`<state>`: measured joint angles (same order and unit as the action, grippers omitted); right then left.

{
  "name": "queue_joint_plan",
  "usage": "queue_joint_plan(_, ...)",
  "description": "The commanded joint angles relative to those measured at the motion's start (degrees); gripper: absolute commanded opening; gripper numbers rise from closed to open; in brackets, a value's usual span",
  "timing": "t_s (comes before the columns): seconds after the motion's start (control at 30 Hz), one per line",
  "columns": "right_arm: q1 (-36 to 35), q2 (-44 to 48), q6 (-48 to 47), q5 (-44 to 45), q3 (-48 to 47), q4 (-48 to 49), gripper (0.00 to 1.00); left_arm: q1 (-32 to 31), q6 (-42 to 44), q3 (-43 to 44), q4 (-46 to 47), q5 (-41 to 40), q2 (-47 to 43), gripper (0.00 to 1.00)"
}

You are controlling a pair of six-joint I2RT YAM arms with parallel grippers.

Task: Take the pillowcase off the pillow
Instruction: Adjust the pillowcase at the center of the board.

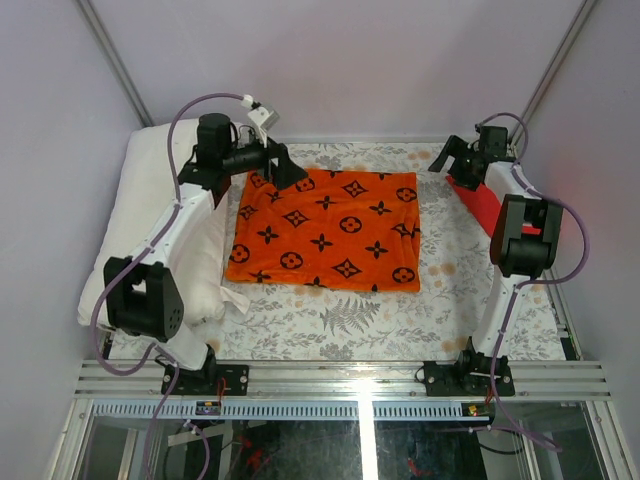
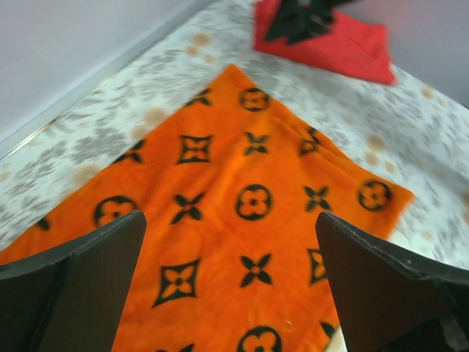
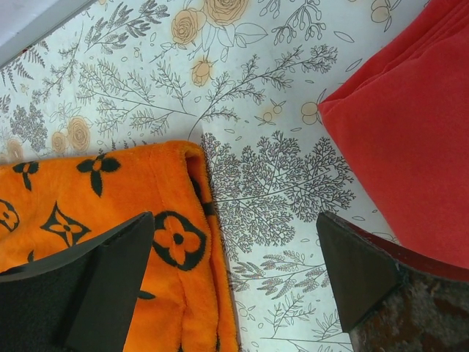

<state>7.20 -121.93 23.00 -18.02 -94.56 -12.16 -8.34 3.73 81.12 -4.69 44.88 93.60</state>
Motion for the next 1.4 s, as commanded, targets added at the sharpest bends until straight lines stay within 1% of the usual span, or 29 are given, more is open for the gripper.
queue_joint_plan(0.0, 0.18, -1.29, 0.46, -0.7, -1.18, 1.19, 1.0, -0.38, 6.68, -2.4, -4.82, 9.5, -4.36, 1.0)
queue_joint_plan(0.07, 0.18, -1.67, 0.55, -1.53, -1.24, 1.47, 0.98, -0.05, 1.04, -3.53, 0.63, 5.48, -4.99, 1.0)
queue_joint_plan(0.13, 0.18, -1.9, 0.27, -1.78, -1.15, 1.81, 0.94, -0.01, -3.01, -3.58, 3.9, -0.9, -5.04, 1.0)
queue_joint_plan(0.2, 0.18, -2.43, 0.09, -3.02, -1.38, 2.11, 0.9, -0.01, -4.61, -2.37, 3.91, -7.36, -4.31, 1.0)
queue_joint_plan(0.27, 0.12, -3.11, 0.11, -5.31, -1.58, 2.73, 0.84, 0.12, -4.16, -0.77, 1.98, -12.12, -3.28, 1.0)
queue_joint_plan(0.33, -0.26, -3.54, 0.0, -8.22, -1.6, 3.47, 0.8, 0.49, -5.46, -0.11, 1.37, -16.12, -2.68, 1.0)
queue_joint_plan(0.47, -2.21, -5.12, -1.83, -8.62, -3.24, 2.69, 0.77, 0.87, -8.14, -2.02, 3.79, -16.79, -3.07, 1.0)
queue_joint_plan(0.6, -3.81, -9.04, -4.32, -7.84, -8.35, -2.15, 0.74, 0.95, -9.33, -3.53, 5.1, -17.04, -3.59, 1.0)
queue_joint_plan(0.73, -4.34, -12.27, -5.07, -7.5, -12.02, -3.82, 0.67, 0.93, -10.35, -5.03, 6.12, -20.65, -4.93, 1.0)
queue_joint_plan(0.9, -6.4, -15.13, -7.8, -7.3, -16.53, -6.4, 0.65, 1.26, -12.43, -8.59, 10.24, -24.63, -6.98, 1.0)
queue_joint_plan(1.03, -8.42, -17.34, -9.87, -4.9, -19.74, -8.99, 0.63, 1.46, -13.7, -8.68, 10.16, -26.02, -6.44, 1.0)
queue_joint_plan(1.23, -8.7, -18.92, -9.48, -4.9, -21.21, -9.42, 0.5, 1.42, -13.88, -8.69, 9.19, -26.81, -5.79, 1.0)
queue_joint_plan(1.27, -8.7, -19.07, -9.47, -4.98, -21.49, -9.6, 0.46, 1.42, -13.92, -8.81, 9.17, -27.05, -5.68, 1.0)
queue_joint_plan(1.37, -8.69, -19.2, -9.49, -5.53, -22.08, -9.89, 0.28, 1.46, -14.09, -8.94, 9.03, -27.17, -5.16, 1.0)
